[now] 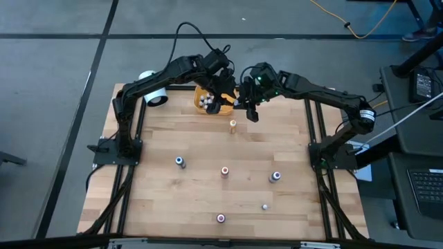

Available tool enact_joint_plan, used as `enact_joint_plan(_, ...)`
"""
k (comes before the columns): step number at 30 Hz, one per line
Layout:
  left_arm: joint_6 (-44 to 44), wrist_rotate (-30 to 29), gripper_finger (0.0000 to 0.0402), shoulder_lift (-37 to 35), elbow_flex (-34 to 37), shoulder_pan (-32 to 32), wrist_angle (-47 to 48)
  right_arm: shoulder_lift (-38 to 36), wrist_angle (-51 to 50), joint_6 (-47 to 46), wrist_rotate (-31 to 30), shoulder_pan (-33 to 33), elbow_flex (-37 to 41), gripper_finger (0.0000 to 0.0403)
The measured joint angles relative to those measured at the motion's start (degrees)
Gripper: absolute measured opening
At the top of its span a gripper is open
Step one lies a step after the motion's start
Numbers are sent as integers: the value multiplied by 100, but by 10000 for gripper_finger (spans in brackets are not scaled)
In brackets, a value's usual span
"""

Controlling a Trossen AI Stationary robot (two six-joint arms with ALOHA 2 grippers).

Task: Pick & Place food coloring
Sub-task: Put the red food coloring bottle into the yellow bin

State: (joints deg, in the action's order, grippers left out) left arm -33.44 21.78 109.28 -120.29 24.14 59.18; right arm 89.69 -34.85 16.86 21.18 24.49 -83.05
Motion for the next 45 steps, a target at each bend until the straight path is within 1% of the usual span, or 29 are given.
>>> enact_joint_plan(8,-2,22,147,124,-2,-31,-125,0,-3,7,-6,0,0,85)
enact_joint_plan(11,3,33,142,130,-2,-31,-179,0,16,9,-8,0,0,85)
enact_joint_plan(15,4,34,121,141,-2,-28,-198,2,17,14,-13,0,0,85)
enact_joint_plan(24,33,38,49,139,-2,-26,-208,2,85,24,-66,4,0,85)
enact_joint_plan(27,30,29,42,139,-2,-26,-208,2,88,26,-140,4,0,85)
enact_joint_plan(32,30,4,51,139,-2,-26,-210,2,104,26,-184,14,0,86)
enact_joint_plan(36,26,3,49,139,-2,-26,-217,2,123,20,-187,15,0,99)
enact_joint_plan(45,26,18,48,139,-2,18,-214,-57,75,59,-272,53,-80,154)
